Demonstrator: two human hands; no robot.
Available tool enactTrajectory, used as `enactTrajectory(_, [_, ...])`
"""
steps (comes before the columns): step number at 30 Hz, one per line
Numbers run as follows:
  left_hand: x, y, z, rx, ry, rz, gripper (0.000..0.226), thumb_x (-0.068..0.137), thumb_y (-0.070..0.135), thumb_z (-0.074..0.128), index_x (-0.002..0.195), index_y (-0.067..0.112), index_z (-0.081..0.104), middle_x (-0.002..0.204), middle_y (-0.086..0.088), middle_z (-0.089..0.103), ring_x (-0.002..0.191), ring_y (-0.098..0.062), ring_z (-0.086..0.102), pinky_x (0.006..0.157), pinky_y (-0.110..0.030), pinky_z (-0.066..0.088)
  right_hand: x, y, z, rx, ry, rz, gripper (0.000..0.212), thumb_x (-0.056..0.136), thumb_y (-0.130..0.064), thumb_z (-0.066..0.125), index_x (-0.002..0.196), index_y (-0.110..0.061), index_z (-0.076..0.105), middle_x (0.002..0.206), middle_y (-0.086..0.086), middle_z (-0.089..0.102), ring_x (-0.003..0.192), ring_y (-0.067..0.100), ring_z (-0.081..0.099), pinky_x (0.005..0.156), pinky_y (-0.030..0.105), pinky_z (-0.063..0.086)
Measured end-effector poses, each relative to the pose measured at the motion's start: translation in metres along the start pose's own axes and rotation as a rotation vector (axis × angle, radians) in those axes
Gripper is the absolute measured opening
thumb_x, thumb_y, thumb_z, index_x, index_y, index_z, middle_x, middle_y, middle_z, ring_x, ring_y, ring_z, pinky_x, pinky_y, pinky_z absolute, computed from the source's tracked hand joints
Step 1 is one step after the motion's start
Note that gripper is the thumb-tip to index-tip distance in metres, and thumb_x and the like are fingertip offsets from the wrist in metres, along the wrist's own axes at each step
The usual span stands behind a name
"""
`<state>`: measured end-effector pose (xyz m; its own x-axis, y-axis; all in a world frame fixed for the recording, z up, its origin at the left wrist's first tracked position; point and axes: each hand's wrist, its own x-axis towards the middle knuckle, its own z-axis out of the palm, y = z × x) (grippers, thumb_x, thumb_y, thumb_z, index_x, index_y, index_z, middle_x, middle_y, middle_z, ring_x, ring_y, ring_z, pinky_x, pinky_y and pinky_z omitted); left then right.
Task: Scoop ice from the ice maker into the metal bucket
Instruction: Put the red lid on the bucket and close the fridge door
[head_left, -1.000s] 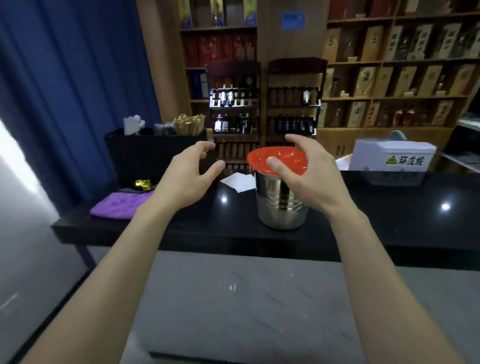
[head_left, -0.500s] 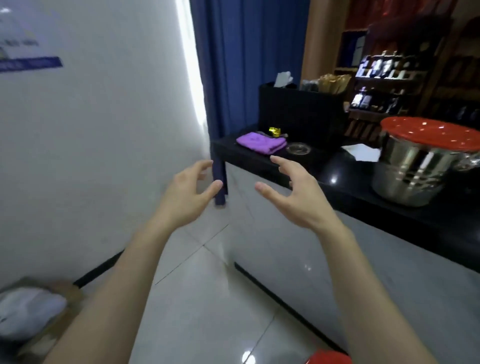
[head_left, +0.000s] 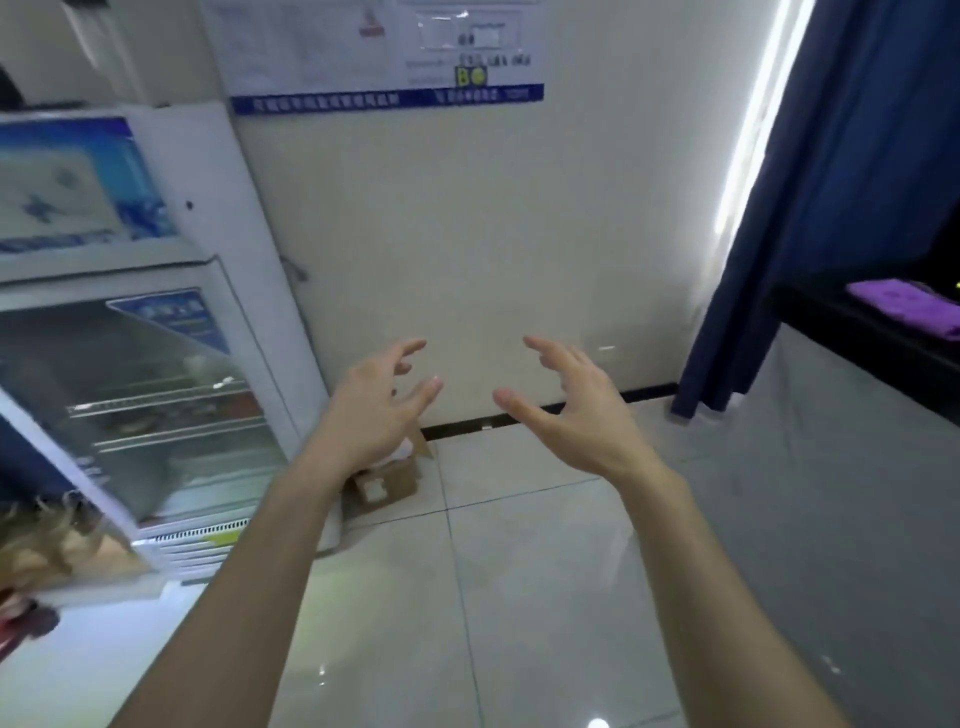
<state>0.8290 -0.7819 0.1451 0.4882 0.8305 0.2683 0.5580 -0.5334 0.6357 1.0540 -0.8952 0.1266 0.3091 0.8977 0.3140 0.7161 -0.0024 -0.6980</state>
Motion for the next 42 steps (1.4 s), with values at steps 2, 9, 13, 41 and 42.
enactTrajectory(2, [-0.02, -0.04, -0.036, 0.008, 0.06, -0.034, 0.072, 0.09, 0.071, 0.061, 0.151, 0.033, 0.055, 0.144, 0.003, 0.066, 0.128, -0.011, 0.064, 0.105, -0.047, 0.058, 0.003, -0.034, 0.038, 0.023, -0.033, -0.048, 0.081, 0.09, -0.073, 0.067, 0.158, -0.036, 0.042, 0.155, -0.013, 0.047, 0.143, 0.007, 0.045, 0.117, 0.041, 0.044])
enactTrajectory(9, [-0.09, -0.133, -0.147, 0.008, 0.186, -0.152, 0.051, 0.097, 0.046, 0.074, 0.145, 0.033, 0.06, 0.13, 0.009, 0.07, 0.117, -0.009, 0.069, 0.104, -0.036, 0.056, 0.007, -0.137, 0.153, 0.102, -0.154, -0.152, 0.086, 0.088, -0.074, 0.067, 0.16, -0.038, 0.038, 0.158, -0.013, 0.045, 0.146, 0.007, 0.043, 0.119, 0.043, 0.043])
enactTrajectory(13, [-0.123, -0.177, -0.203, 0.044, 0.266, -0.197, 0.044, 0.102, 0.034, 0.073, 0.144, 0.032, 0.061, 0.124, 0.016, 0.068, 0.11, -0.008, 0.07, 0.098, -0.033, 0.055, 0.007, -0.194, 0.211, 0.146, -0.231, -0.213, 0.087, 0.089, -0.071, 0.07, 0.161, -0.035, 0.037, 0.161, -0.011, 0.044, 0.145, 0.008, 0.044, 0.119, 0.045, 0.043])
enactTrajectory(41, [-0.033, -0.498, -0.39, 0.082, 0.417, -0.395, 0.05, 0.104, 0.04, 0.067, 0.15, 0.028, 0.054, 0.146, 0.012, 0.062, 0.129, -0.006, 0.06, 0.103, -0.031, 0.054, 0.229, -0.377, 0.542, 0.144, -0.419, -0.449, 0.083, 0.093, -0.065, 0.069, 0.16, -0.025, 0.041, 0.159, -0.004, 0.049, 0.142, 0.013, 0.048, 0.119, 0.041, 0.042])
enactTrajectory(42, [-0.029, -0.509, -0.394, 0.078, 0.413, -0.401, 0.049, 0.104, 0.041, 0.068, 0.15, 0.029, 0.055, 0.146, 0.013, 0.062, 0.129, -0.006, 0.06, 0.104, -0.031, 0.054, 0.236, -0.382, 0.553, 0.138, -0.427, -0.45, 0.083, 0.093, -0.065, 0.068, 0.16, -0.025, 0.041, 0.159, -0.003, 0.049, 0.142, 0.013, 0.048, 0.119, 0.04, 0.042])
